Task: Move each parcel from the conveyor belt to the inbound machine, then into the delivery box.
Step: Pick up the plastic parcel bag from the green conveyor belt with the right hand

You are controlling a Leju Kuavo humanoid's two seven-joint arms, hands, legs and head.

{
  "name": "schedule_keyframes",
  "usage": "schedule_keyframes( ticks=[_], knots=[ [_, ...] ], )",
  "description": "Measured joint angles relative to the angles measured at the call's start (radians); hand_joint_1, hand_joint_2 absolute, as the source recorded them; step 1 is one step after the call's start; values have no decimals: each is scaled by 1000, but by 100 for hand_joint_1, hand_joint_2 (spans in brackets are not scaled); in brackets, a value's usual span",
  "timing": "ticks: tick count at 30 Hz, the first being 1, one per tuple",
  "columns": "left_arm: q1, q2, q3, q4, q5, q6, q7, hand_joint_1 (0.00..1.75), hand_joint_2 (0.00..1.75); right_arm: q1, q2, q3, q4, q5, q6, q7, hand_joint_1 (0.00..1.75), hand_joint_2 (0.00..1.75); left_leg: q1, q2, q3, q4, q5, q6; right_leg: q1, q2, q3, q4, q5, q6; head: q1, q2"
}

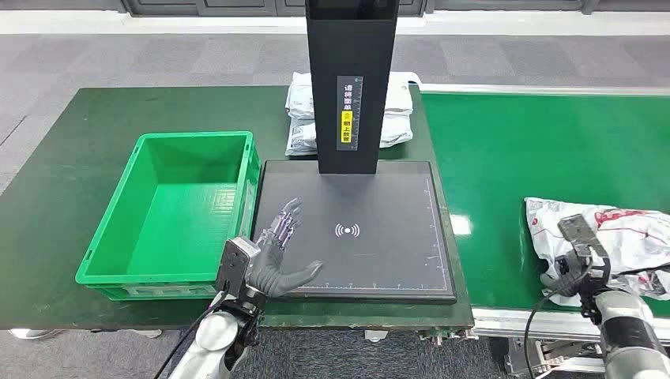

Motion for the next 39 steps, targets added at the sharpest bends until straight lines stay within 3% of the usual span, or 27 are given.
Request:
schedule_keyframes(
  ticks=[5, 13, 19, 25, 29, 34, 39],
  knots=[
    [5, -5, 0, -8, 0, 7, 0, 0, 175, -22, 39, -48, -44, -132, 5, -21, 175, 175, 0, 0, 0, 0, 0, 0, 0, 0, 0, 0, 0, 0, 0, 0],
    [19, -8, 0, -15, -3, 8, 0, 0, 175, -20, 120, -38, -221, -291, 38, 15, 175, 175, 0, 0, 0, 0, 0, 0, 0, 0, 0, 0, 0, 0, 0, 0],
    [28, -8, 0, -13, -3, 8, -9, 0, 175, -22, 183, 55, -354, -436, 68, 50, 175, 175, 0, 0, 0, 0, 1, 0, 0, 1, 0, 0, 0, 0, 0, 0],
    [26, -8, 0, 1, 0, 8, -17, 0, 175, -38, 219, 214, -436, -540, 72, 61, 175, 175, 0, 0, 0, 0, 1, 0, 0, 0, 0, 0, 0, 0, 0, 0],
    [26, -8, 0, 7, 5, 11, -23, 0, 175, -52, 237, 310, -482, -543, 64, 57, 0, 175, 0, 0, 0, 0, 1, 0, 0, 1, 0, 0, 0, 0, 0, 0],
    [32, -7, 0, 2, 9, 22, -22, 0, 175, -91, 237, 416, -501, -454, -98, 47, 0, 175, 0, -2, 0, 0, 2, 1, 0, -2, 0, 0, 0, 0, 0, 0],
    [35, -3, 0, -2, 11, 25, -19, 0, 175, -110, 226, 445, -501, -421, -143, 31, 0, 175, 0, -2, 0, 0, 2, 1, 0, -2, 0, 0, 0, 0, 0, 0]
  ],
)
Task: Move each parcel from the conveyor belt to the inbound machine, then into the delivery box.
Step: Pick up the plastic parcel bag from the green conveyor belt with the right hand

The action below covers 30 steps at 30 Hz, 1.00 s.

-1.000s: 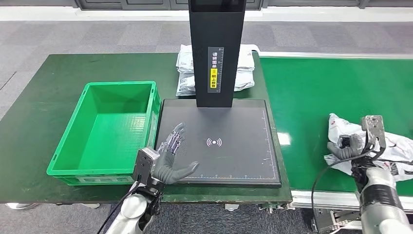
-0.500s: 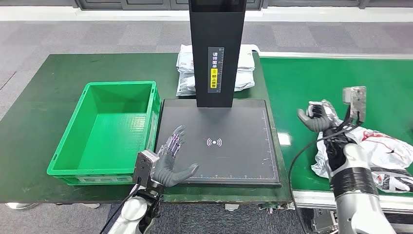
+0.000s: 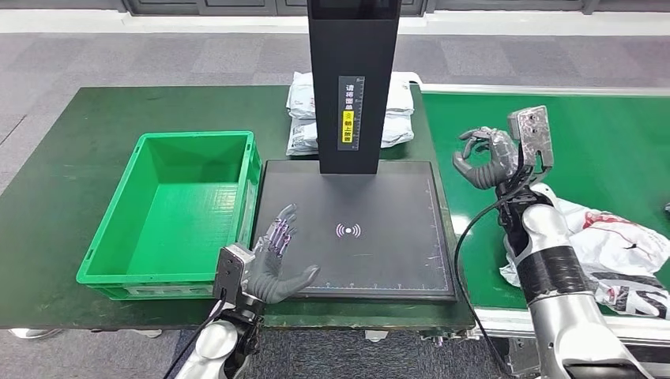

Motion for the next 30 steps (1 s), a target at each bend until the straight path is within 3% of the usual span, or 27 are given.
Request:
schedule_keyframes(
  ticks=[9, 20, 24, 30],
  knots=[
    [3, 1, 0, -4, 4, 3, 8, 0, 175, -3, -24, 16, 10, 90, -114, 23, 0, 175, 0, -1, 0, 0, 0, 0, 0, -1, 0, 0, 0, 0, 0, 0],
    [19, 2, 0, -8, 3, 3, 21, 0, 175, 53, -190, -12, 191, 382, -360, 100, 0, 175, -1, -2, -1, 2, -1, 2, -1, -2, 0, -1, 0, 0, 0, 0],
    [16, 2, 0, -6, -1, 3, 27, 0, 175, 54, -234, -51, 283, 499, -377, 144, 0, 0, -1, -1, -1, 2, -1, 2, 0, -2, -1, -1, 0, 0, 0, 0],
    [3, 2, 0, 9, -1, -3, 30, 0, 175, 56, -269, -97, 393, 589, -360, 197, 0, 0, -1, -1, 0, 2, -1, 2, 0, -1, -1, -1, 0, 0, 0, 0]
  ],
)
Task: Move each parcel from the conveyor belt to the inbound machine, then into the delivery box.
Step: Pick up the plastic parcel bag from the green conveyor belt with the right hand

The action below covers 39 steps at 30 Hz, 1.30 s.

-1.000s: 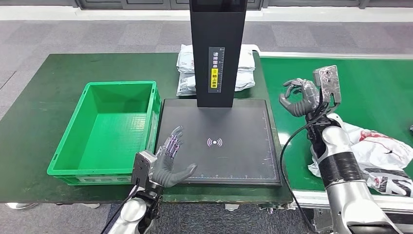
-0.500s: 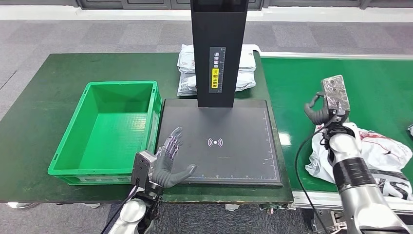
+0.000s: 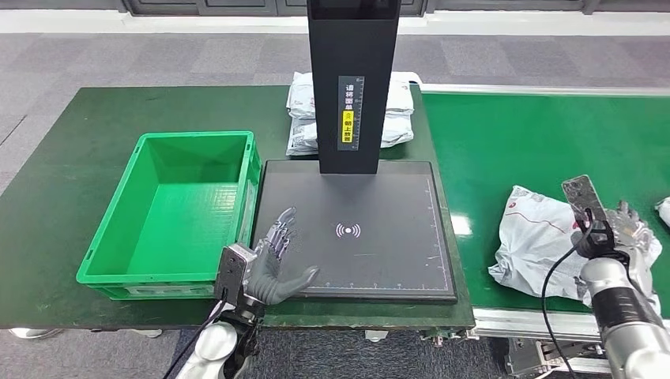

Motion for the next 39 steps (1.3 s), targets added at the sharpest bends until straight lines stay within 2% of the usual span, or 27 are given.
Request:
schedule_keyframes(
  ticks=[15, 19, 22, 27, 31, 35, 36, 39],
  knots=[
    [-9, -2, 0, 10, 10, -4, 2, 0, 175, 3, -15, -25, 75, 50, 31, 18, 0, 0, 0, 1, 0, 0, 0, 0, 0, 1, 0, 0, 0, 0, 0, 0],
    [-12, -2, 0, 18, 10, -7, 2, 0, 175, 3, -16, -29, 84, 75, 66, 24, 0, 175, 0, 1, 0, 0, 0, 0, 0, 1, 0, 0, 0, 0, 0, 0],
    [-20, -2, 0, 28, 10, -15, 0, 0, 175, 1, -16, -37, 93, 117, 142, 45, 0, 175, 0, 1, 0, 0, 0, 0, 0, 1, 0, 0, 0, 0, 0, 0],
    [-47, -2, 0, 61, 12, -37, -16, 0, 175, 0, -16, -34, 119, 215, 373, 47, 0, 175, 0, 1, 0, 0, 0, 0, 0, 1, 0, 0, 0, 0, 0, 0],
    [-60, -2, 0, 83, 12, -42, -23, 0, 175, 0, -16, -30, 134, 239, 426, 25, 0, 175, 0, 1, 0, 0, 0, 0, 0, 1, 0, 0, 0, 0, 0, 0],
    [-66, -3, 0, 99, 12, -45, -32, 0, 175, -6, -16, -5, 143, 275, 529, -36, 0, 175, 0, 1, 0, 0, 0, 0, 0, 1, 0, 0, 0, 0, 0, 0],
    [-68, -3, 0, 102, 12, -46, -34, 0, 175, -9, -15, 4, 145, 282, 544, -46, 19, 175, 0, 1, 0, 0, 0, 0, 0, 1, 0, 0, 0, 0, 0, 0],
    [-72, -6, 0, 109, 10, -46, -35, 0, 175, -16, -10, 23, 149, 290, 563, -68, 150, 175, 0, 1, 0, 0, 0, 0, 0, 1, 0, 0, 0, 0, 0, 0]
  ],
)
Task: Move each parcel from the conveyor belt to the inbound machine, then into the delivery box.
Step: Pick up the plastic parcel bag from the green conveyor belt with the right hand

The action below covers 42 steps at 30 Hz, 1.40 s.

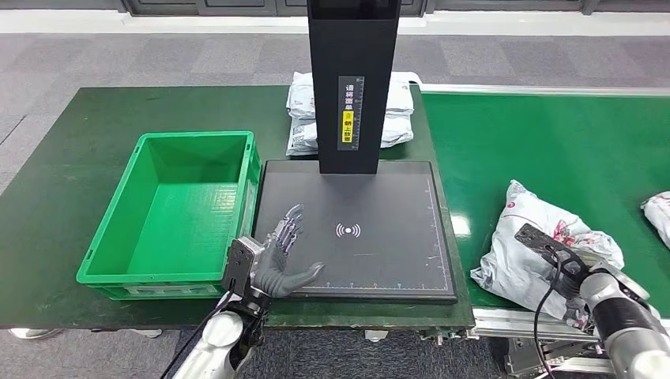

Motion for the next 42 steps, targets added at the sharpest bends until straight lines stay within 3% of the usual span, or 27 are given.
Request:
schedule_keyframes(
  ticks=[1, 21, 25, 31, 35, 42],
  knots=[
    [-1, -1, 0, 1, -1, 0, 0, 0, 175, -1, 4, 3, 0, -1, 0, -5, 175, 175, 0, 0, 0, 0, 0, 0, 0, 0, 0, 0, 0, 0, 0, 0],
    [-2, -4, 0, 2, -16, 0, 3, 0, 175, -28, 71, 17, 0, -62, -74, -1, 175, 175, 0, 0, 1, 0, 0, 0, 0, 0, 2, 0, 0, 0, 0, 0],
    [0, -4, 1, -10, -21, 3, 8, 0, 175, -31, 97, -13, 0, -235, -109, -57, 175, 175, 0, 0, 1, 0, 0, 0, 0, 0, 1, 0, 0, 0, 0, 0],
    [1, -10, 6, -19, -32, 15, 7, 0, 175, -29, 176, -185, -46, -613, -28, -152, 175, 175, 1, 0, 1, 0, 1, -1, 1, 0, 1, 0, 0, 0, 0, 0],
    [4, -15, 7, -19, -36, 21, 1, 0, 175, 2, 224, -250, -135, -829, -2, -140, 175, 175, 1, -1, 1, 0, 1, -1, 1, -1, 1, 0, 0, 0, 0, 0],
    [15, -18, 8, -20, -39, 22, -2, 0, 175, 79, 268, -256, -305, -1039, -5, -96, 175, 175, 1, -1, 0, 0, 1, -1, 0, -1, 0, 0, 0, 0, 0, 0]
  ],
)
